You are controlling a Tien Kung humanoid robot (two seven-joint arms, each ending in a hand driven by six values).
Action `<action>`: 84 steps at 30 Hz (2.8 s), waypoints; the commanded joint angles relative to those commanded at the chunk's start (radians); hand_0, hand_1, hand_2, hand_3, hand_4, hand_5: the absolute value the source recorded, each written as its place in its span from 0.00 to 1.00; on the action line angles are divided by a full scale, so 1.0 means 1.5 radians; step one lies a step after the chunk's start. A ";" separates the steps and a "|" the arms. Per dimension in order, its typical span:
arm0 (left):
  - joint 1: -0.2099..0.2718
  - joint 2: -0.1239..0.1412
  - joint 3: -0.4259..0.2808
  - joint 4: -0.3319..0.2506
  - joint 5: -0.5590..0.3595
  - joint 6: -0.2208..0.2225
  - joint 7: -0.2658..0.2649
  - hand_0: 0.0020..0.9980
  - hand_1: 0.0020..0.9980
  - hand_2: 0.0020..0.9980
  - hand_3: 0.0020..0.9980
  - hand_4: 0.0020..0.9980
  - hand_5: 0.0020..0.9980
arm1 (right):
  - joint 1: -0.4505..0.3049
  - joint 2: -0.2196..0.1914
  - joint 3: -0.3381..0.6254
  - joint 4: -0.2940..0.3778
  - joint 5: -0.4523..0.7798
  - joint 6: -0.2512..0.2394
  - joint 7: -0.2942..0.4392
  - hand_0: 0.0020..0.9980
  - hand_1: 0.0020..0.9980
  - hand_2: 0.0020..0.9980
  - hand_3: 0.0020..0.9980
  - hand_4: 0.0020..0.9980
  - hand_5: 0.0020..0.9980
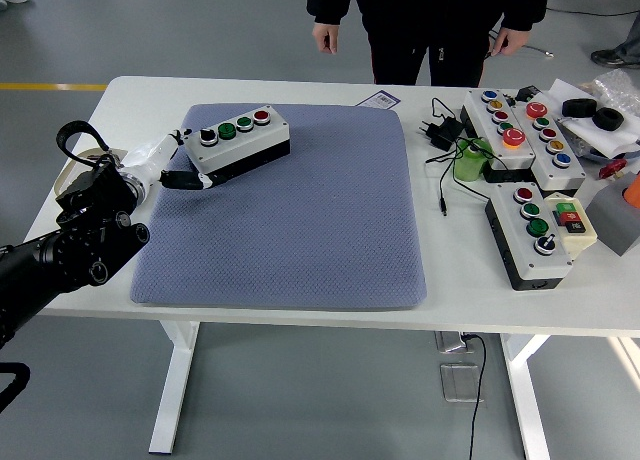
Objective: Pick up the button,place it on the desk,press the button,press the button
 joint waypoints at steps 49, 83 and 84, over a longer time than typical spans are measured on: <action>0.004 0.020 -0.021 -0.010 0.011 -0.014 0.004 0.86 0.91 0.96 1.00 0.99 0.60 | 0.000 0.001 0.010 0.000 -0.007 0.003 0.004 0.64 0.51 0.55 0.59 0.24 0.36; 0.007 0.026 -0.020 -0.016 0.011 -0.021 -0.004 0.86 0.91 0.96 1.00 0.99 0.60 | -0.004 0.002 0.009 0.000 -0.009 0.002 0.001 0.64 0.51 0.55 0.59 0.24 0.36; 0.008 0.026 -0.020 -0.016 0.009 -0.023 -0.008 0.86 0.91 0.96 1.00 0.99 0.60 | -0.004 0.002 0.010 0.000 -0.009 0.002 0.001 0.64 0.51 0.55 0.59 0.24 0.36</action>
